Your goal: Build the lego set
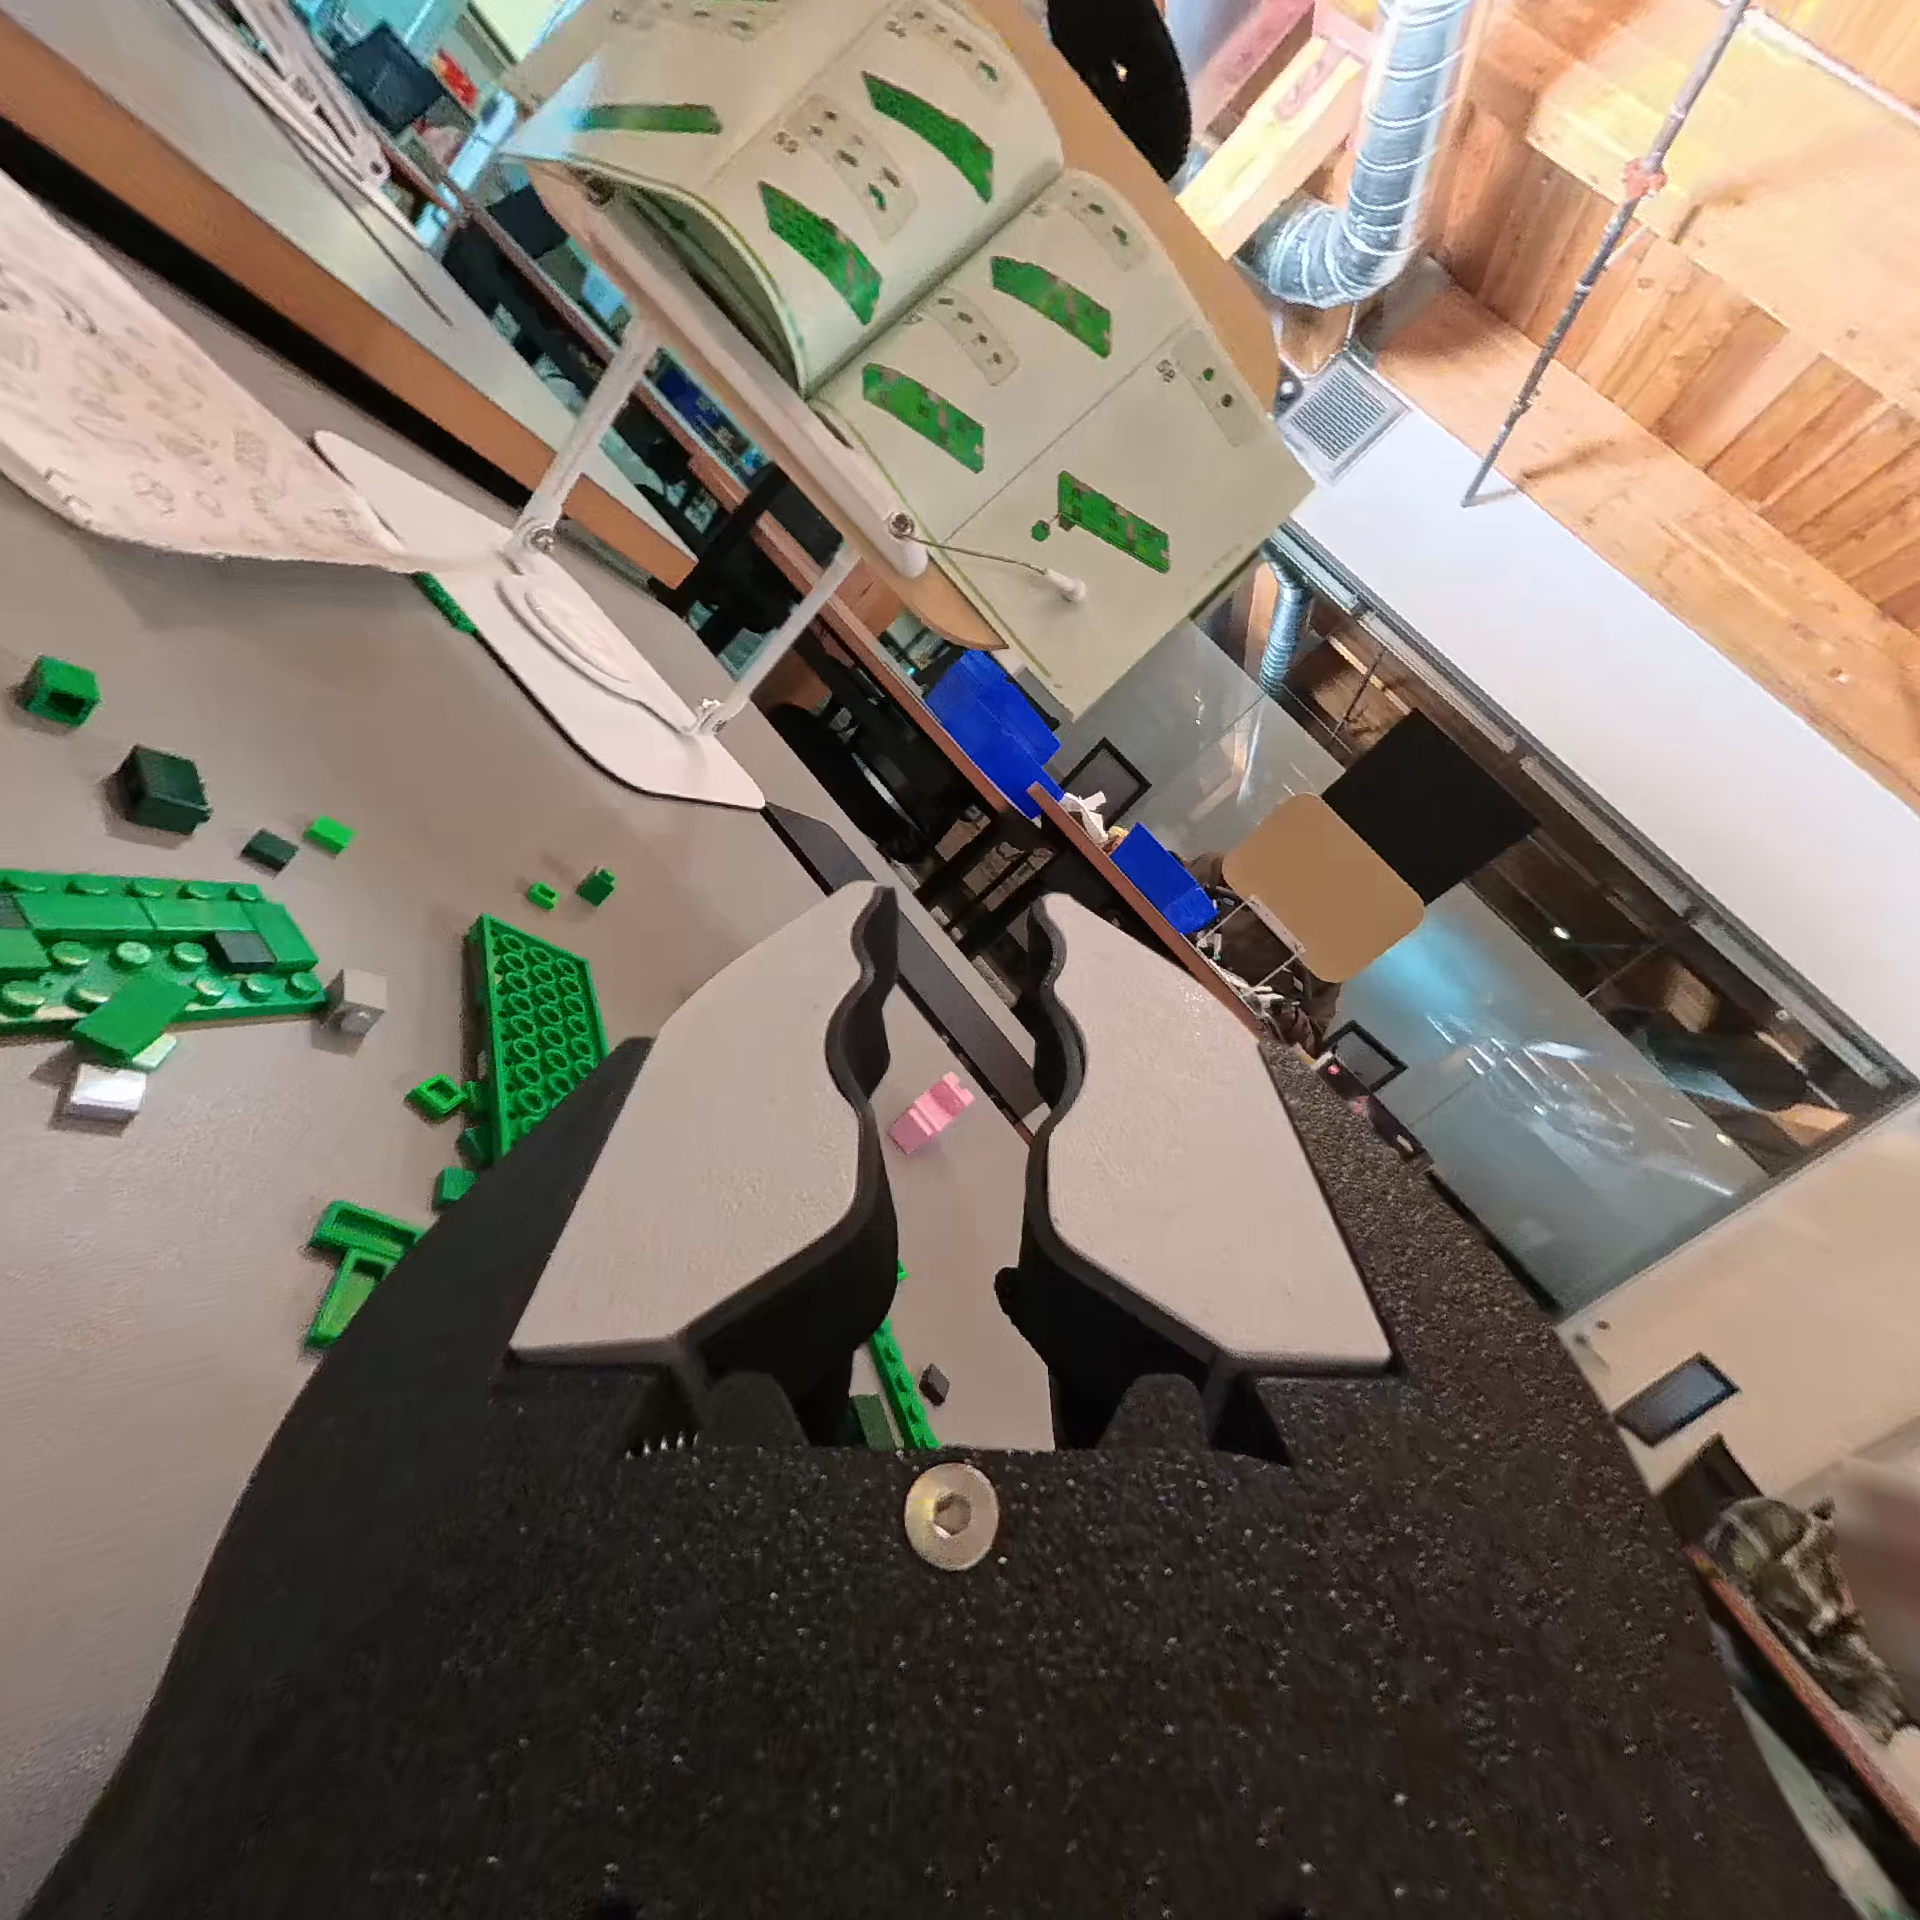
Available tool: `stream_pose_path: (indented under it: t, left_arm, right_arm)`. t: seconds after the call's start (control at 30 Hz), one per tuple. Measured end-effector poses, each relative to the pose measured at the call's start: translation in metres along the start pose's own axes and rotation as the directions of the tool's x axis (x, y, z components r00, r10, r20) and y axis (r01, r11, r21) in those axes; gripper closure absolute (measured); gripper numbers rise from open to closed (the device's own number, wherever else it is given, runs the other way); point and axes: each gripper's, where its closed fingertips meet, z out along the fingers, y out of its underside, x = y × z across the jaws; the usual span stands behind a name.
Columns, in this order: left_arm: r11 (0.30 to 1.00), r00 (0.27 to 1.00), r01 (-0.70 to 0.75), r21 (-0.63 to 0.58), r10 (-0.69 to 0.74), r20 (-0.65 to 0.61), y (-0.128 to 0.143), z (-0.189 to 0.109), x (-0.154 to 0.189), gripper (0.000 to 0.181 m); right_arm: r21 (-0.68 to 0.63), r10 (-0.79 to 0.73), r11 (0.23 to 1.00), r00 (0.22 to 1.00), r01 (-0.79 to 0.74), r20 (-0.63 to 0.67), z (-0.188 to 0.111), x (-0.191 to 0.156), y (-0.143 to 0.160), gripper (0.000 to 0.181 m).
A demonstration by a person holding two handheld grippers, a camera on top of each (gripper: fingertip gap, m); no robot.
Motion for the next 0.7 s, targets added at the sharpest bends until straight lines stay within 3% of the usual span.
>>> stream_pose_path:
  t: [0.07,0.17,0.3,0.4,0.47,0.53,0.7]
  left_arm:
    - [0.999,0.999,-0.035,0.009,0.036,-0.012,-0.015,-0.035,0.017,0.15]
    - [0.996,0.997,-0.064,-0.058,0.062,-0.039,-0.015,-0.088,0.045,0.157]
    - [0.941,0.98,-0.196,-0.275,0.184,-0.071,0.026,-0.153,0.079,0.172]
    - [0.797,0.905,-0.372,-0.475,0.426,0.005,0.073,-0.201,0.079,0.181]
    - [0.76,0.938,-0.312,-0.571,0.343,-0.055,0.109,-0.224,0.101,0.181]
    - [0.758,0.986,-0.161,-0.632,0.151,-0.07,0.131,-0.234,0.125,0.181]
    - [0.62,0.995,0.042,-0.784,-0.098,-0.024,0.153,-0.241,0.144,0.181]
  right_arm:
    - [0.004,0.025,1.0,1.0,-0.025,0.002,0.0,0.001,0.001,0.158]
    - [0.003,0.034,0.999,0.999,-0.034,0.004,0.0,0.001,0.002,0.158]
    - [0.009,0.04,0.999,0.999,-0.04,0.008,-0.002,-0.001,0.001,0.158]
    - [0.008,0.021,1.0,0.999,-0.022,0.039,0.001,-0.008,0.002,0.159]
    - [0.009,-0.007,1.0,0.998,0.007,0.055,0.003,-0.013,0.001,0.161]
    - [0.017,-0.028,1.0,0.997,0.027,0.065,0.004,-0.017,-0.001,0.163]
    - [0.006,-0.021,1.0,0.997,0.02,0.077,0.004,-0.019,0.002,0.166]
